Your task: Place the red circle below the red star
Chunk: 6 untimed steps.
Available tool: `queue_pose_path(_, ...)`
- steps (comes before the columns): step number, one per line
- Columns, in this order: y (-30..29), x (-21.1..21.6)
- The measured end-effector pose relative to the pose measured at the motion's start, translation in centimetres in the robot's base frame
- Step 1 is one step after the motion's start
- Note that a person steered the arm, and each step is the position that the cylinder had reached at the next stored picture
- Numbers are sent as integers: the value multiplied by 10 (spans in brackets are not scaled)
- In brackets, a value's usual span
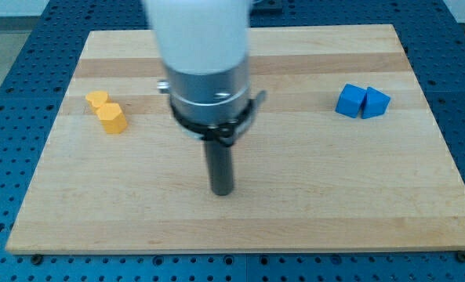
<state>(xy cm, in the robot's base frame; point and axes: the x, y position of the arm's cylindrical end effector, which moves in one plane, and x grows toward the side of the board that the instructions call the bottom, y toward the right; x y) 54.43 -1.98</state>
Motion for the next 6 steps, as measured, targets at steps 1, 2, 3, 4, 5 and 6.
queue_pose_path(1, 0, -8)
queue_pose_path(2, 0, -57)
queue_pose_path(3, 0, -68)
queue_pose_path(4, -4, -68)
queue_pose_path(5, -23, -61)
queue_pose_path(6, -23, -62)
